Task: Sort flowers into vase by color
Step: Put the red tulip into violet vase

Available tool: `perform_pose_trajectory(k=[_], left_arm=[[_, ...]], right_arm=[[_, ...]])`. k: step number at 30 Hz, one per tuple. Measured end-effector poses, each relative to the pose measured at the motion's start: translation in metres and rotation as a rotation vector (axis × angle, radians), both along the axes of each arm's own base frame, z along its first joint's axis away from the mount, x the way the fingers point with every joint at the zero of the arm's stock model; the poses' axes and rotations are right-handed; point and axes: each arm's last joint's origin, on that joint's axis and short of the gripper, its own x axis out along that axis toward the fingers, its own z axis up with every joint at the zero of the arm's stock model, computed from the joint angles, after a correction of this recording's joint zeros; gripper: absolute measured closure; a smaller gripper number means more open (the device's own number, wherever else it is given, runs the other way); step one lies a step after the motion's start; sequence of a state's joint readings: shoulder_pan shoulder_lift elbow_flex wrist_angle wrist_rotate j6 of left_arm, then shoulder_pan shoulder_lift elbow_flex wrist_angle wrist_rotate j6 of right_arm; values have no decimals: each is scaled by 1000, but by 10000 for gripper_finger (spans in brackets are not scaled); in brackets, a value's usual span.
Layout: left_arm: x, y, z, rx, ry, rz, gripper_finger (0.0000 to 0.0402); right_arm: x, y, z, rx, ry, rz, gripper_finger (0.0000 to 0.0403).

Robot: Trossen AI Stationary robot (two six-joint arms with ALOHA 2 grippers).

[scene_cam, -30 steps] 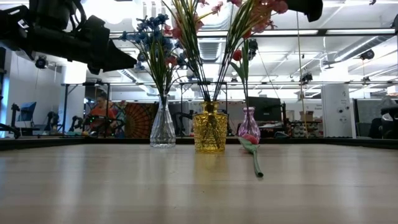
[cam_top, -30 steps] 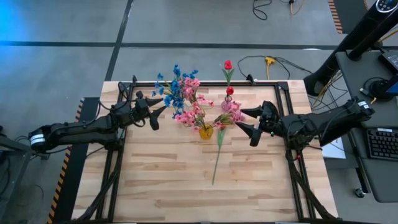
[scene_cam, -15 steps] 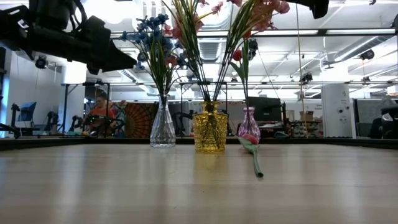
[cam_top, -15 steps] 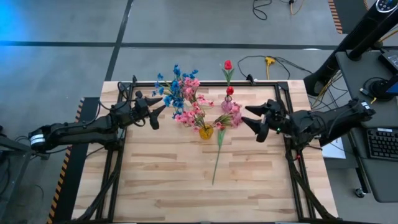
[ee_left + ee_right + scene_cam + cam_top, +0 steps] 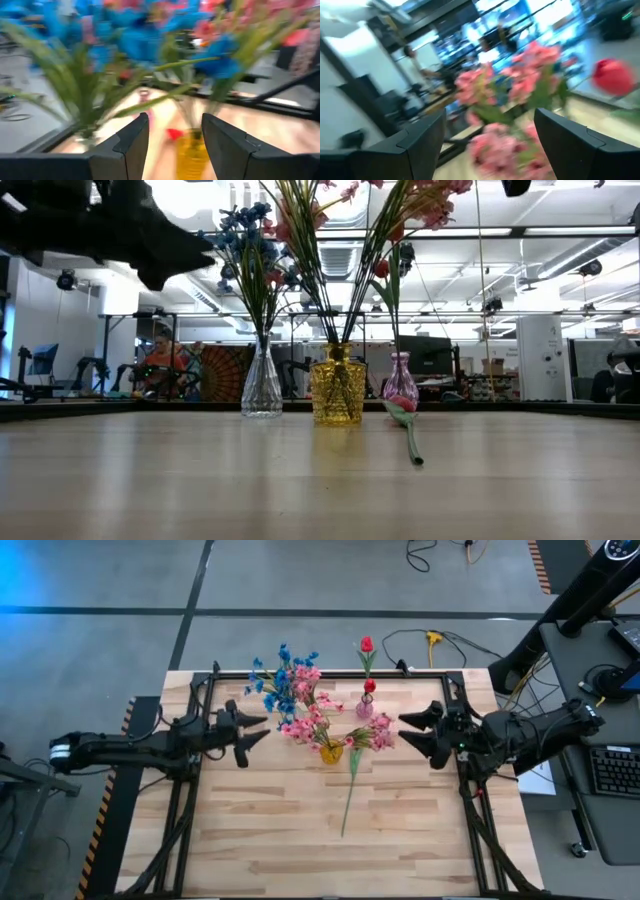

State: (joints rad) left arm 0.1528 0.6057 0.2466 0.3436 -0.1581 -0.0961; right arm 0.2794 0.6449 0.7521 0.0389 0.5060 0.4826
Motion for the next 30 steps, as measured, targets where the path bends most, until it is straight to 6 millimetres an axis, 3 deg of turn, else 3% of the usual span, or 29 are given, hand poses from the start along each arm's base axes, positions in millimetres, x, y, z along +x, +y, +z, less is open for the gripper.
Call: perform_pose_trajectory(k=[7, 12, 16, 25, 30], left_arm=[[2, -28, 1, -111, -32, -187, 235], [2, -51, 1, -254, -61, -272, 235], [1, -69, -1, -361, -62, -290, 235], [-2, -98, -6, -475, -75, -287, 235], [5, -114, -20, -563, -40, -237, 235]], right_arm=[[12, 11, 5, 112, 30, 261, 112], [23, 18, 1, 223, 223, 359, 118], [24, 26, 1, 273, 406, 371, 119], [10, 37, 30, 329, 617, 319, 120], [4, 40, 22, 413, 820, 223, 120]])
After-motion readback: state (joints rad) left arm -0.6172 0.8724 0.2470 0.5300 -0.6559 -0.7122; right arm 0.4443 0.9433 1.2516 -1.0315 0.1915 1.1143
